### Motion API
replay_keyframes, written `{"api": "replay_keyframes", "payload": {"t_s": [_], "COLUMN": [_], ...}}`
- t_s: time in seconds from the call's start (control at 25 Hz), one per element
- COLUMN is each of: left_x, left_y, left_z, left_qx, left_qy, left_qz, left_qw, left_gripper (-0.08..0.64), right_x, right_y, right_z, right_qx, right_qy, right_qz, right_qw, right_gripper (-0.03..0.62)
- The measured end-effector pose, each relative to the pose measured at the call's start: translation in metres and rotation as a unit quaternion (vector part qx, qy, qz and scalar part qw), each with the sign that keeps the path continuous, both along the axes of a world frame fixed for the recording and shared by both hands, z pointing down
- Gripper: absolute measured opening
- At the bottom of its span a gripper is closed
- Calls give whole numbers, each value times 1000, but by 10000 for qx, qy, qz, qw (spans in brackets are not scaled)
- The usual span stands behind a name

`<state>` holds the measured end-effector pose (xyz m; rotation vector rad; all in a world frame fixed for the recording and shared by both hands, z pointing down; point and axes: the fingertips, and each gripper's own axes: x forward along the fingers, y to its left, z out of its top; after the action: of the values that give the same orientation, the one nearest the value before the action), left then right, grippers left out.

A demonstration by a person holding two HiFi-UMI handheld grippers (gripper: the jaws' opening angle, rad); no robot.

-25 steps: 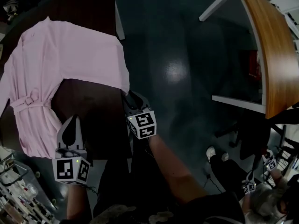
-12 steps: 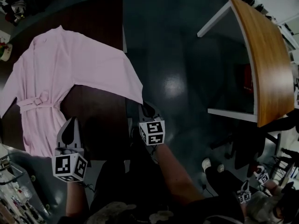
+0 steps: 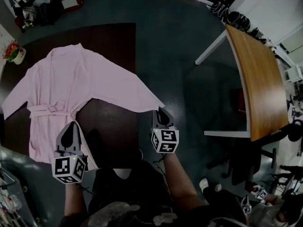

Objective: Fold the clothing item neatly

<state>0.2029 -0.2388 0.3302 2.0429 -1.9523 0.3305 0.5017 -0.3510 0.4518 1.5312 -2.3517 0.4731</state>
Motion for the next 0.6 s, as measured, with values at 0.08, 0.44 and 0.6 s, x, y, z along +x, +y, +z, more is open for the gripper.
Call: {"api": "replay_keyframes", "payload": {"t_s": [0.08,0.44,0.6], "left_x": [-19,-123,-172], "left_y": [0,5,11], "left_z": [-3,-10,-5], "left_qx": [85,238,228], "left_qy": [71,335,444], "left_qz": [9,315,420], "left_qw": [9999,9987,9979], "left_gripper": [11,10,11], "right_x": [-8,-88,-134], "right_y": [-7,-9,-5], "right_z": [-22,-116,-134], "right_qx": [223,841,963], "right_qy": [90,624,954], "right_qz": [55,-66,-66], "right_qw": [9997,9945,9907], "right_gripper": [21,21,21]}}
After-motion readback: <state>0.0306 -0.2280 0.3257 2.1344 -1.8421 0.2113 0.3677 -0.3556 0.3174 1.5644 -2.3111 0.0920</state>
